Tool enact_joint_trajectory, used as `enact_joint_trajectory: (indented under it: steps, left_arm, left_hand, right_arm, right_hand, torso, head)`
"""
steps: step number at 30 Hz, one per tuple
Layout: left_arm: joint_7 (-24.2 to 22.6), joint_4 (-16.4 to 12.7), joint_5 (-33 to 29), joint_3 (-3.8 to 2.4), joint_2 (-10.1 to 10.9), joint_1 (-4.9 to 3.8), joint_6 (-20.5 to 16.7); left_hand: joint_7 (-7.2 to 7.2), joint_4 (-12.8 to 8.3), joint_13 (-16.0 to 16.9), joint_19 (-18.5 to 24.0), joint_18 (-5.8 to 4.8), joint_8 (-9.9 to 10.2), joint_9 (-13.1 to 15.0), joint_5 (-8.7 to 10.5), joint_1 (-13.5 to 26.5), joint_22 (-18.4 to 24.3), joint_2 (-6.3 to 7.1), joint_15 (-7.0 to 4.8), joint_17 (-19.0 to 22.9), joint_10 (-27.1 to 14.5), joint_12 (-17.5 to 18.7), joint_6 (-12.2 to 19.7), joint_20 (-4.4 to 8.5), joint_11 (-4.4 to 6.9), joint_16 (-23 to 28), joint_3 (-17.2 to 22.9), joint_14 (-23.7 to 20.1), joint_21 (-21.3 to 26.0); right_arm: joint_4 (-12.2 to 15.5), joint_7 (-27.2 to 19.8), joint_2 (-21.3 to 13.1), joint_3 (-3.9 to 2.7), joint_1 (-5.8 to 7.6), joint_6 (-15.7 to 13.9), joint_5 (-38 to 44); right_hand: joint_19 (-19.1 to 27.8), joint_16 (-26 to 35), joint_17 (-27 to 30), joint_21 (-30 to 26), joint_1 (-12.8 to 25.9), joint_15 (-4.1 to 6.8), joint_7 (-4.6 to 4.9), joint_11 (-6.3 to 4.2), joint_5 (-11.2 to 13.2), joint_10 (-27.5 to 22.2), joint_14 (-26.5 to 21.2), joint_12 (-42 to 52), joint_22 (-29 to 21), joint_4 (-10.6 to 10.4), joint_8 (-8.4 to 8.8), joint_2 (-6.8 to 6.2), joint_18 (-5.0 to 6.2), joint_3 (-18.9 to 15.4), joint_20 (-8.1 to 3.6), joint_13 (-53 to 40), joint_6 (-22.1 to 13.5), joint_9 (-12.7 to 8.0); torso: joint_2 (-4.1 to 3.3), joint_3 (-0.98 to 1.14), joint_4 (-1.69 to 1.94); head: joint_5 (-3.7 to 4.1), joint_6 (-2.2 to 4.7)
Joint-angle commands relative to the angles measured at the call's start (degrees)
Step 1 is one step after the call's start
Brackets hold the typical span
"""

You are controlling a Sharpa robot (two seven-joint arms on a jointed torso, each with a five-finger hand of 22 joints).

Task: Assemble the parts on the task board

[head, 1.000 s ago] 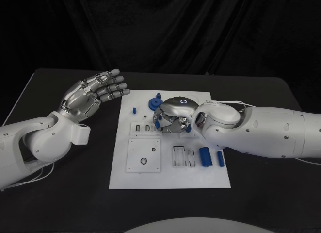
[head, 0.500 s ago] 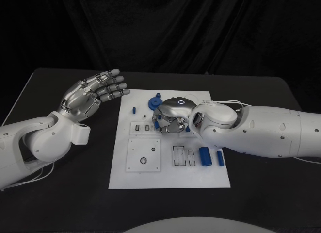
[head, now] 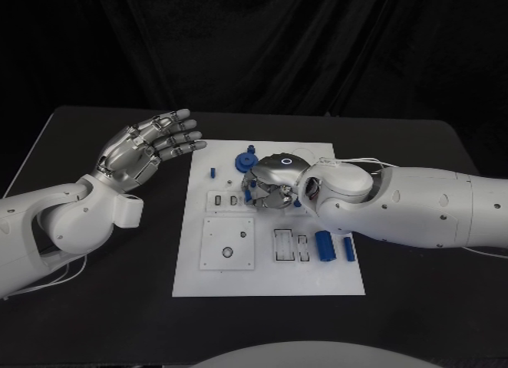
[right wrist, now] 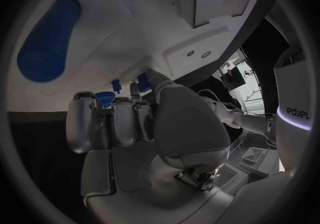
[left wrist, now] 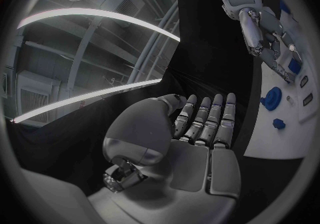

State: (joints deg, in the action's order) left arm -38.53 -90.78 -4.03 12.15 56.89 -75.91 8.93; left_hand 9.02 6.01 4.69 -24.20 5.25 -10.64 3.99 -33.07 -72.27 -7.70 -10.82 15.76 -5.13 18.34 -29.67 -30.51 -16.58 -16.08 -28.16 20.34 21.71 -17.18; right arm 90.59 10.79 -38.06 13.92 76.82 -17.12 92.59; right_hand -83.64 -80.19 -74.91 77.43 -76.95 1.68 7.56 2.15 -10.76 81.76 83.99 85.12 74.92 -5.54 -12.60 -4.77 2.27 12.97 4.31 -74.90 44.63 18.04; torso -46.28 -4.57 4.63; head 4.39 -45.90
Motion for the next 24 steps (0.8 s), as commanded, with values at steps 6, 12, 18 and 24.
enact_joint_trajectory:
  steps: [6,12,18,24]
  left_arm:
    - [-0.4,0.1,-0.2,-0.05,0.0,0.35,1.0]
    - [-0.4,0.2,-0.2,-0.05,0.2,0.52,1.0]
    - [-0.2,0.0,-0.2,-0.06,0.4,0.67,0.7]
    - [0.0,0.1,-0.2,-0.08,0.6,0.68,-1.3]
  left_hand:
    - [0.59,0.0,0.1,0.4,-0.61,-0.1,0.0,-0.03,0.6,0.1,-0.18,0.07,0.1,0.0,-0.2,0.0,0.10,-0.47,-0.2,0.5,-0.4,0.1]
    - [0.59,0.0,0.1,0.4,-0.61,-0.1,0.0,-0.03,0.6,0.1,-0.18,0.07,0.1,0.0,-0.2,0.0,0.10,-0.47,-0.2,0.5,-0.4,0.1]
    - [0.57,0.0,0.0,0.8,-0.69,-0.1,0.0,-0.12,0.7,0.2,-0.09,0.13,0.1,0.0,-0.2,-0.1,0.08,-0.52,-0.3,0.8,-0.6,0.3]
    - [0.73,-0.1,0.1,1.3,-0.70,-0.4,0.1,-0.04,1.0,0.3,0.36,0.15,0.2,0.1,-0.4,-0.6,0.07,-0.67,-0.4,1.3,-1.0,0.5]
  right_arm:
    - [-0.1,1.0,0.0,0.10,-0.37,1.4,0.7]
    - [0.1,0.1,-0.3,0.10,-0.39,0.4,0.7]
    - [1.0,-3.1,-1.1,0.09,-0.39,-3.5,0.7]
    - [2.5,-8.6,-2.7,0.08,-0.35,-9.8,-1.8]
  right_hand:
    - [0.2,0.5,-6.3,-1.0,0.1,0.19,-0.11,-0.28,3.2,-1.5,2.3,-1.0,10.1,-0.1,3.51,-0.76,1.13,-1.4,0.12,-4.0,-3.7,-1.9]
    - [0.2,0.7,-6.2,-1.3,0.1,0.38,-0.38,-0.51,5.2,-2.4,2.2,-1.7,10.2,-1.0,5.55,-1.33,1.17,-2.7,-0.08,-2.9,-6.0,-3.6]
    - [0.3,0.8,-6.0,-1.7,-0.2,0.53,-0.58,-0.66,7.8,-3.6,2.1,-2.9,10.2,-4.7,6.65,-3.39,1.20,-4.6,-0.23,-1.2,-7.8,-5.7]
    - [0.5,1.2,-5.7,-2.4,-0.9,0.59,-0.64,-0.72,8.0,-4.9,1.8,-3.9,10.2,-9.3,6.88,-4.94,1.29,-6.0,-0.35,0.2,-7.3,-6.7]
  torso:
    - [0.00,-0.01,0.00]
    - [0.00,-0.01,-0.01]
    - [0.01,0.00,-0.05]
    - [0.27,0.19,-0.24]
  head:
    - [-0.02,-0.15]
    - [-0.19,-0.34]
    - [-0.20,-0.13]
    - [-0.87,1.04]
